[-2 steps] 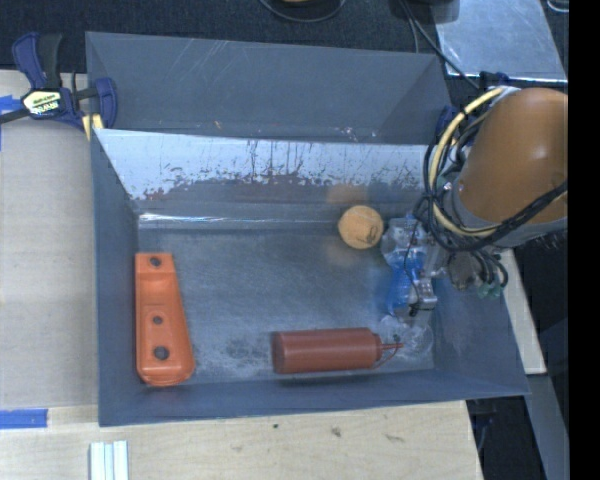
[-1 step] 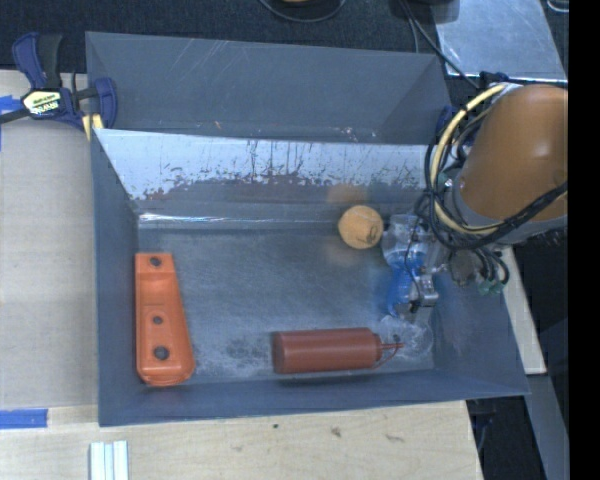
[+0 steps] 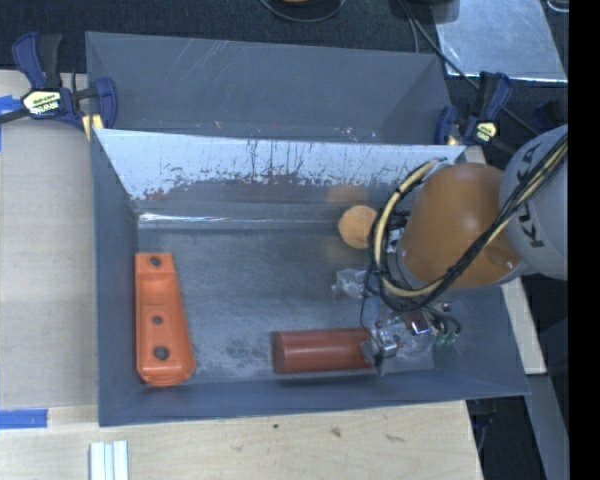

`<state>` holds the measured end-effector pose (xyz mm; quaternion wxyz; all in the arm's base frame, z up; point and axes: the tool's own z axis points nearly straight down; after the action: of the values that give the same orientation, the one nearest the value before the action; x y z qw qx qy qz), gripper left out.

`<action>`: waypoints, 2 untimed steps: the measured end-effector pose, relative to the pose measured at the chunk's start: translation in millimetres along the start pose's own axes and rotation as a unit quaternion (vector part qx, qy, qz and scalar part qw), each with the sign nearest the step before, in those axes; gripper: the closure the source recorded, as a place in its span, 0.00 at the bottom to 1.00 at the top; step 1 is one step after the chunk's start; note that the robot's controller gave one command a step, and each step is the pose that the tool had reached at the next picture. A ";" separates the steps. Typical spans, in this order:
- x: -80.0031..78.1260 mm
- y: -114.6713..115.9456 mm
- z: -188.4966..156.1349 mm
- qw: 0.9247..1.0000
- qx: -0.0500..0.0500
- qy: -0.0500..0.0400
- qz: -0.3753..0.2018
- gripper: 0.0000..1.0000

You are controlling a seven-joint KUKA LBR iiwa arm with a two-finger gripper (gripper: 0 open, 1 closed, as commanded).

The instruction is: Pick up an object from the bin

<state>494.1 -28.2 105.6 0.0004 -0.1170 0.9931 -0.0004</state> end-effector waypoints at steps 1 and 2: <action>0.2 24.3 -53.0 1.000 0.001 -0.005 0.021 0.00; 1.5 -8.4 5.0 0.998 0.000 -0.001 0.066 0.00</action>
Offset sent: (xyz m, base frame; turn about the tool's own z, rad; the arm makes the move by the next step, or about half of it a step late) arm -0.0002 -0.0084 -0.0056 0.1338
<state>494.6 -36.6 100.6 0.0014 -0.0508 0.9987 -0.0001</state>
